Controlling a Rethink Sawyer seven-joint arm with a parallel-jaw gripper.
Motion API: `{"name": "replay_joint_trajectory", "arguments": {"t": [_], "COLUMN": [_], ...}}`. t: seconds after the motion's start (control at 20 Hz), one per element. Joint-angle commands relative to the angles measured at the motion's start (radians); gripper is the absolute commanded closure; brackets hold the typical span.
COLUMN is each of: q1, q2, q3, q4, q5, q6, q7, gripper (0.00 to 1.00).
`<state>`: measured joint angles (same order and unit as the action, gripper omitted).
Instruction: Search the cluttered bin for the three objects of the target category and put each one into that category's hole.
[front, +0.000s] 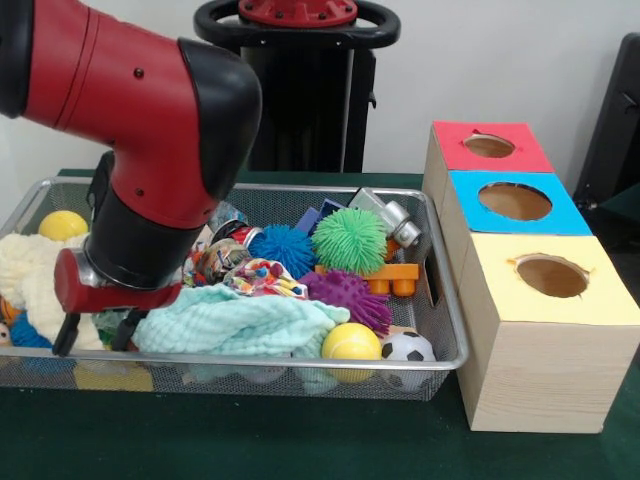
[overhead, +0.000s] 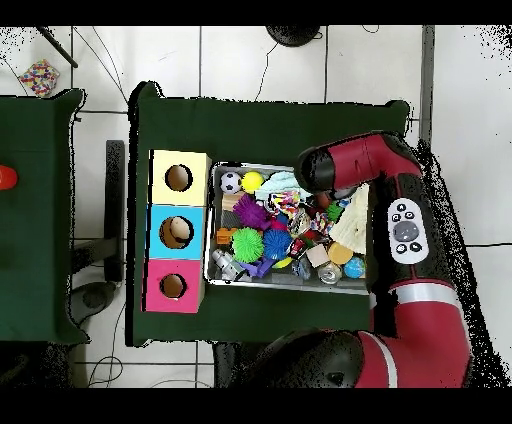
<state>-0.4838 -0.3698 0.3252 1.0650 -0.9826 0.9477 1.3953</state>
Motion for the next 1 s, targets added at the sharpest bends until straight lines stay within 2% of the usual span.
{"name": "replay_joint_trajectory", "arguments": {"t": [0.05,0.35,1.0], "q1": [0.039,0.051,0.030], "q2": [0.036,0.042,0.078], "q3": [-0.058,-0.081,-0.083], "q4": [-0.039,-0.040,-0.041], "q5": [-0.093,-0.087,0.004], "q6": [0.131,0.099,0.260], "q7": [-0.297,-0.258,-0.316], "gripper": [0.00,0.00,0.00]}}
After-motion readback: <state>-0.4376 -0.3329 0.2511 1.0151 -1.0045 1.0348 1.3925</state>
